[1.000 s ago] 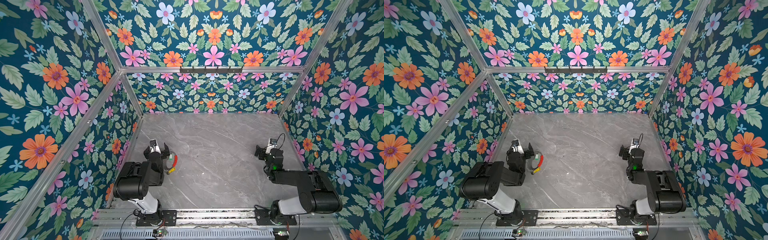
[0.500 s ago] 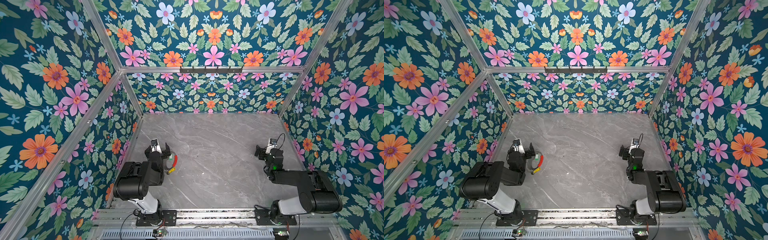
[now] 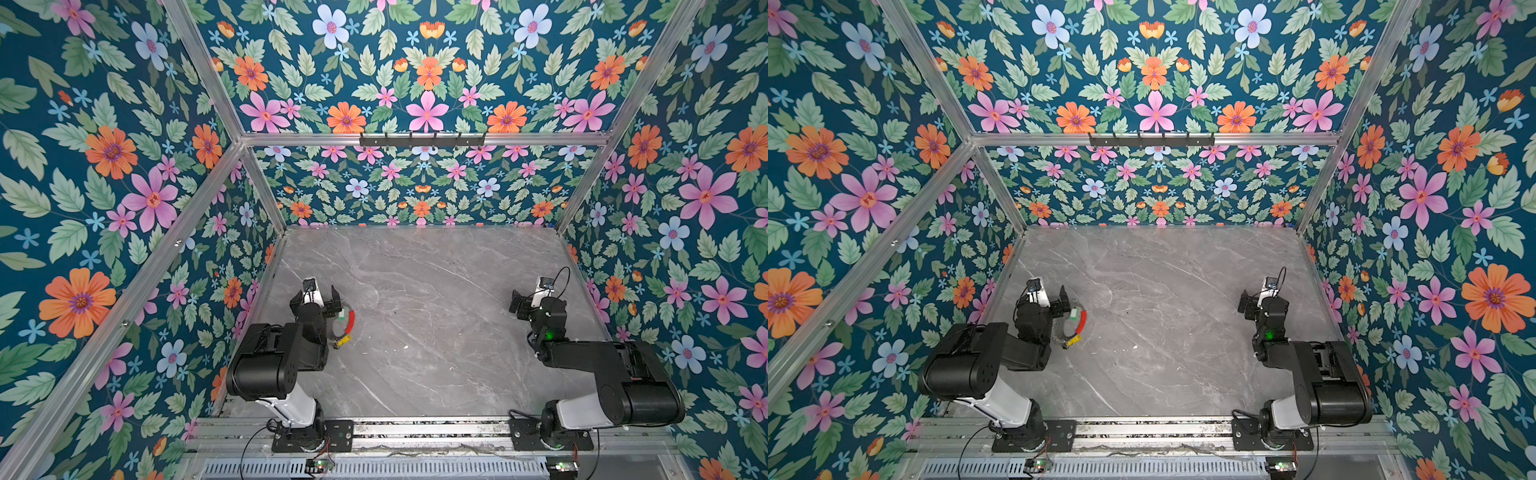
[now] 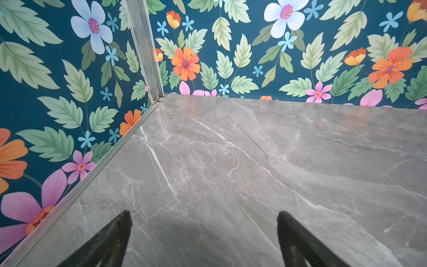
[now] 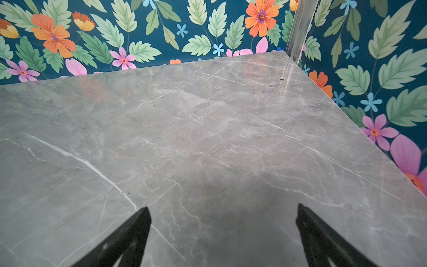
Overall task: Remove the keys from the keyring
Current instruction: 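Move the left gripper over the metal keyring while the right gripper reaches toward it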
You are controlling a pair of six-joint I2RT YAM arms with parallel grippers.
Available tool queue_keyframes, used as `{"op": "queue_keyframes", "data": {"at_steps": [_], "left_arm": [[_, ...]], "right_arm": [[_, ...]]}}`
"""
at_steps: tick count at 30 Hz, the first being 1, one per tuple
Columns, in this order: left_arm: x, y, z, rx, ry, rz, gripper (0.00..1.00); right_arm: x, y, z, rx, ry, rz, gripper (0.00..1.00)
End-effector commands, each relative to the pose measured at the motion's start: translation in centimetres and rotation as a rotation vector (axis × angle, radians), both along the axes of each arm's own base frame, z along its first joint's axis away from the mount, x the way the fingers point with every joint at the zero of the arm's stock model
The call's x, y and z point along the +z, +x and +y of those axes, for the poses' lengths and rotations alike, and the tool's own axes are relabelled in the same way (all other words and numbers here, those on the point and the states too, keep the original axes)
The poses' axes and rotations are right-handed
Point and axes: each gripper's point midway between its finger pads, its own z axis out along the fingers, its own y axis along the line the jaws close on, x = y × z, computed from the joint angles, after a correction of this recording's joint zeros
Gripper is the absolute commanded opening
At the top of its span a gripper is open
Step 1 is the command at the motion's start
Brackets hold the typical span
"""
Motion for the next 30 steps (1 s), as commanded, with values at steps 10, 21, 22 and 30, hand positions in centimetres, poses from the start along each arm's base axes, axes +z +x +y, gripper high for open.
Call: {"op": "queue_keyframes", "data": {"at_steps": [10,21,22,30], "left_arm": [[5.2,-0.2,1.3,0.089,-0.039,-0.009,1.00],[9.9,-0.1,2.8,0.293,-0.515,-0.042,1.00],[9.4,-0.8,3.6,0.366,-0.574,-0.036,1.00],[8.6,-0.7,1.3,0.267,-0.649,0.073,1.00]], "right_arm": [[3.4,-0.6,-0.9,-0.090,0.009,0.040,0.99],[5.5,-3.3,-0.9,-0.472,0.391,0.184,0.99],[4.8,-3.8,-0.4,-0.458,0.455,0.240,0.99],[4.1,-2.0,8.2,0.002,0.729,0.287,0.99]]}}
